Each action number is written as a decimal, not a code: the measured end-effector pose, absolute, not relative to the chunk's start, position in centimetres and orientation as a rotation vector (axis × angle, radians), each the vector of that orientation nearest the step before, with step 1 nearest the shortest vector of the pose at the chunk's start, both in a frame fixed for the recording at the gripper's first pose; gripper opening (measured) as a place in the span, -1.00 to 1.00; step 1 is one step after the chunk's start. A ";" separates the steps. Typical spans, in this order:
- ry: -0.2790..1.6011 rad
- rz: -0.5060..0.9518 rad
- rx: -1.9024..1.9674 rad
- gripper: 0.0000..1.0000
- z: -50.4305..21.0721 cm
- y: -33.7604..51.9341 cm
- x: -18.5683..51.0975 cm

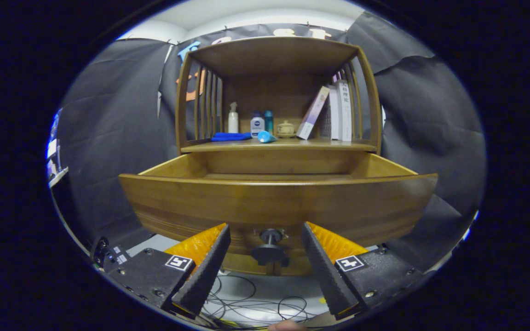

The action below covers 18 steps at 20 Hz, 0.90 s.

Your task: Pull open the drawer, take out the items inside it, and place them on the countertop above the cabinet.

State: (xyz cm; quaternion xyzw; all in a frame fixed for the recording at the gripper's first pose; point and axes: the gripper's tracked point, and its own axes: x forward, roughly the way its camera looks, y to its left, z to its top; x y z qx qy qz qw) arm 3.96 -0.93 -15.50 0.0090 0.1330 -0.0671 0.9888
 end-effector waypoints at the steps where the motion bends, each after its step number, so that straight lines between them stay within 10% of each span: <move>1: 0.280 -0.146 0.029 0.96 -15.9 -1.1 4.3; 18: 0.270 -0.216 0.008 0.99 -15.9 -1.5 9.1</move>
